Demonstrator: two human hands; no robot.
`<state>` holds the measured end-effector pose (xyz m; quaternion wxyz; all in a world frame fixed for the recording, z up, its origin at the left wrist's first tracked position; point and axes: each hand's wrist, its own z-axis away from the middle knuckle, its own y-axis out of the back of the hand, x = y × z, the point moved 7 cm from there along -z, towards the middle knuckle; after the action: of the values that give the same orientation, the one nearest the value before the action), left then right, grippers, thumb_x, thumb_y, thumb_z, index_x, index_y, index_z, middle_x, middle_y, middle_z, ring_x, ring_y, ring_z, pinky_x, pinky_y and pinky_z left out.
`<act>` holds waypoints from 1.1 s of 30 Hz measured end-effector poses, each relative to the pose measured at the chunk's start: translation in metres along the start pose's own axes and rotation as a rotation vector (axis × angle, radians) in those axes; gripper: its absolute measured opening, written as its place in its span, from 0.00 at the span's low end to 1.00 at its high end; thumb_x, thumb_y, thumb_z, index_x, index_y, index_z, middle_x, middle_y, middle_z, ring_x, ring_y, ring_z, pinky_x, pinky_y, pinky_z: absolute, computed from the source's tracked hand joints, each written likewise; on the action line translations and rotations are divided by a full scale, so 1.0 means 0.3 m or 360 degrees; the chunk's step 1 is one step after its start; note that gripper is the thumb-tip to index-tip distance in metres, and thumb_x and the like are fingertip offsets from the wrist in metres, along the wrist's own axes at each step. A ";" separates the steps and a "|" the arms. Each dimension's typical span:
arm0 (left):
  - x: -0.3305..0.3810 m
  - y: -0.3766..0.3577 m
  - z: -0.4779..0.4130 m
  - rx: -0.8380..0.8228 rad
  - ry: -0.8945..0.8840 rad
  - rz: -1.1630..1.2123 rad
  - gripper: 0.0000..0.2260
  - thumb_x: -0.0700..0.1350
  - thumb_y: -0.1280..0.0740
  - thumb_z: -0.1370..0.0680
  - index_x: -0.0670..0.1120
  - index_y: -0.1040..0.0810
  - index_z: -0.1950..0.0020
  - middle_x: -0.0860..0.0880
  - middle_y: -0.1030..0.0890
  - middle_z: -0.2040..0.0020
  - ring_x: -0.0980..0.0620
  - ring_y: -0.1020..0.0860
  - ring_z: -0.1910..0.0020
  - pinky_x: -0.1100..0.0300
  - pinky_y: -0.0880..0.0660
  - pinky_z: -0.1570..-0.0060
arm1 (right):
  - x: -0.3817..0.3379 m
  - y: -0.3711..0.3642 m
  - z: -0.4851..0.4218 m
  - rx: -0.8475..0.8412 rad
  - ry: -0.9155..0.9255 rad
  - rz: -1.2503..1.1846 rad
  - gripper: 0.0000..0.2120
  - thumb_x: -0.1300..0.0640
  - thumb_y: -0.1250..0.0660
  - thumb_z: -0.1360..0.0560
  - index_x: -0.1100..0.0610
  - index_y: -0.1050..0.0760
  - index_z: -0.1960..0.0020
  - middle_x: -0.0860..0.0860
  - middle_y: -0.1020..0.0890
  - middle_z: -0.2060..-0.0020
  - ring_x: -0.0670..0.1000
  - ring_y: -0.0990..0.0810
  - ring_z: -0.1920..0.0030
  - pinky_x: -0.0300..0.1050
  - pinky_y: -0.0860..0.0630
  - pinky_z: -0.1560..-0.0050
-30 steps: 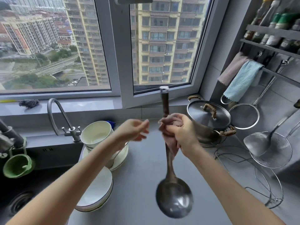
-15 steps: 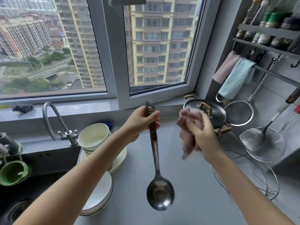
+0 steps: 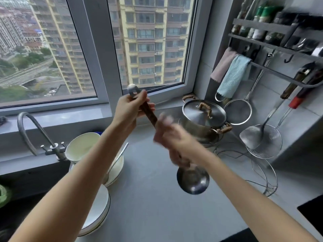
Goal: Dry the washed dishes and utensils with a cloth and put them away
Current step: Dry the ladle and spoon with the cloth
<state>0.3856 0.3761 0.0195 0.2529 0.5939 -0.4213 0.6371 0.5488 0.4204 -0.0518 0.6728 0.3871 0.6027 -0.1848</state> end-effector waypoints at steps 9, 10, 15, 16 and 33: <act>-0.059 0.059 -0.062 0.0196 0.0253 0.0200 0.08 0.42 0.35 0.22 0.38 0.28 0.56 0.44 0.23 0.61 0.49 0.18 0.69 0.50 0.18 0.59 | 0.144 0.053 0.162 0.0109 -0.0079 0.1448 0.23 0.49 0.32 0.29 0.43 0.33 0.36 0.45 0.22 0.44 0.55 0.22 0.46 0.46 0.28 0.51; -0.064 0.074 -0.073 0.0254 0.0261 0.0188 0.08 0.42 0.34 0.22 0.39 0.28 0.57 0.45 0.23 0.61 0.50 0.18 0.70 0.49 0.18 0.59 | 0.175 0.087 0.185 0.0137 -0.0166 0.1473 0.23 0.52 0.32 0.29 0.43 0.33 0.36 0.46 0.22 0.43 0.56 0.21 0.46 0.47 0.27 0.50; -0.033 0.163 -0.133 0.0566 0.0231 0.0208 0.08 0.44 0.33 0.22 0.42 0.28 0.58 0.47 0.22 0.62 0.51 0.19 0.66 0.56 0.19 0.63 | 0.331 0.275 0.330 0.0534 -0.0688 0.0924 0.14 0.63 0.35 0.29 0.50 0.31 0.47 0.49 0.19 0.63 0.48 0.18 0.65 0.40 0.24 0.65; -0.024 0.174 -0.144 0.0601 0.0225 0.0228 0.08 0.45 0.33 0.22 0.42 0.28 0.58 0.47 0.22 0.61 0.50 0.18 0.64 0.57 0.19 0.62 | 0.353 0.310 0.362 0.0618 -0.0753 0.0853 0.13 0.63 0.34 0.29 0.51 0.31 0.47 0.49 0.19 0.65 0.46 0.18 0.69 0.38 0.26 0.68; -0.128 -0.540 -0.174 -0.0272 0.0152 0.0485 0.15 0.39 0.28 0.28 0.39 0.29 0.45 0.43 0.23 0.60 0.51 0.19 0.68 0.57 0.19 0.60 | 0.116 0.742 0.525 0.0933 -0.0483 0.0863 0.29 0.47 0.23 0.35 0.40 0.34 0.39 0.41 0.23 0.49 0.46 0.23 0.48 0.41 0.29 0.50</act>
<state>0.4967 0.5103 0.0237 0.2227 0.4685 -0.5466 0.6574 0.8202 0.4515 -0.0230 0.6397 0.6748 0.2952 -0.2197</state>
